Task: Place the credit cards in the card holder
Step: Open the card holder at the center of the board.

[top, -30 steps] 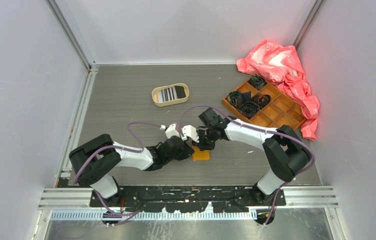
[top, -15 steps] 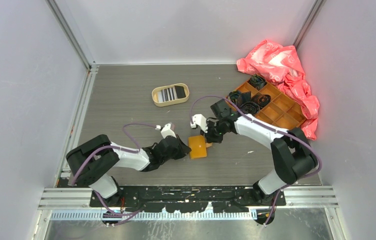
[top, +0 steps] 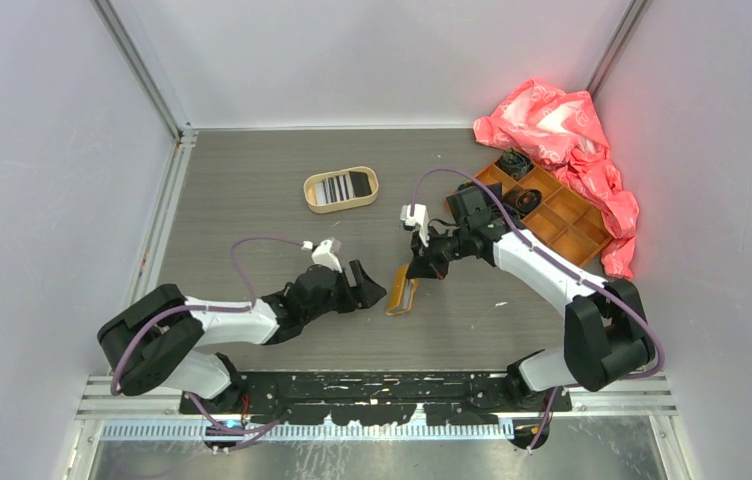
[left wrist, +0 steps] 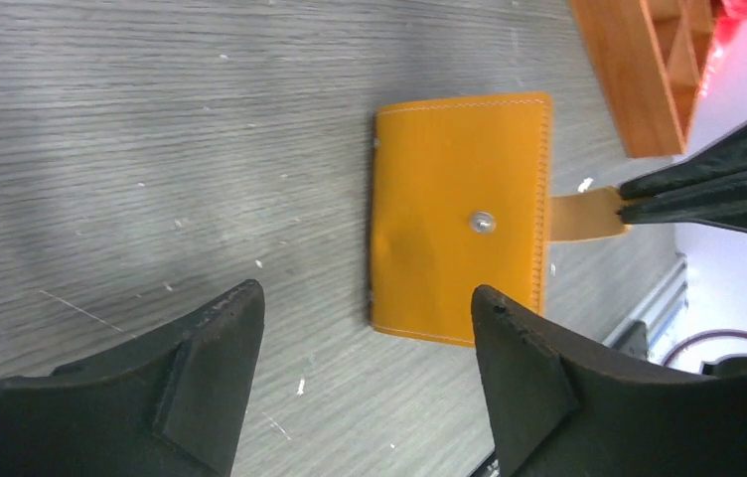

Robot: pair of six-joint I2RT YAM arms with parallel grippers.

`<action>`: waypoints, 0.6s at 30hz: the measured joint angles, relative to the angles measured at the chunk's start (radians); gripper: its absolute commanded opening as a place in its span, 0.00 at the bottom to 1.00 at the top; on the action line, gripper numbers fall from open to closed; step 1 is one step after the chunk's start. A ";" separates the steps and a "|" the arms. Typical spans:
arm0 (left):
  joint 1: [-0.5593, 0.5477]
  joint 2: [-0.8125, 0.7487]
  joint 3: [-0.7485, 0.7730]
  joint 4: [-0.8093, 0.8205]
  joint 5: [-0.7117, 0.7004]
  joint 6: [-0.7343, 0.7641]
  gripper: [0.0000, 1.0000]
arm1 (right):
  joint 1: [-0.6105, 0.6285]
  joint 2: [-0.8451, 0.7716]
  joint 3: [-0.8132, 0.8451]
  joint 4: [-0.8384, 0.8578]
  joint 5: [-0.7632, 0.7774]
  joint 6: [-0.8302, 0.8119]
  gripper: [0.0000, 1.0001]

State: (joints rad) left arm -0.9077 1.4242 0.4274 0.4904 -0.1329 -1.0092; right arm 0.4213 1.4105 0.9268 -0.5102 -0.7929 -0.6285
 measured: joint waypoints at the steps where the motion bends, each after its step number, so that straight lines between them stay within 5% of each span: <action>1: 0.000 -0.014 -0.004 0.005 0.011 0.018 0.82 | 0.000 -0.003 -0.005 0.016 -0.021 0.019 0.01; 18: 0.000 -0.037 -0.039 0.151 0.224 0.169 0.87 | -0.018 -0.003 -0.024 0.084 -0.073 0.136 0.01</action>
State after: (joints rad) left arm -0.9077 1.3876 0.3882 0.6418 0.0914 -0.8406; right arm 0.4038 1.4075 0.9031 -0.4259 -0.8661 -0.4927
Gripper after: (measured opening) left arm 0.873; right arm 0.046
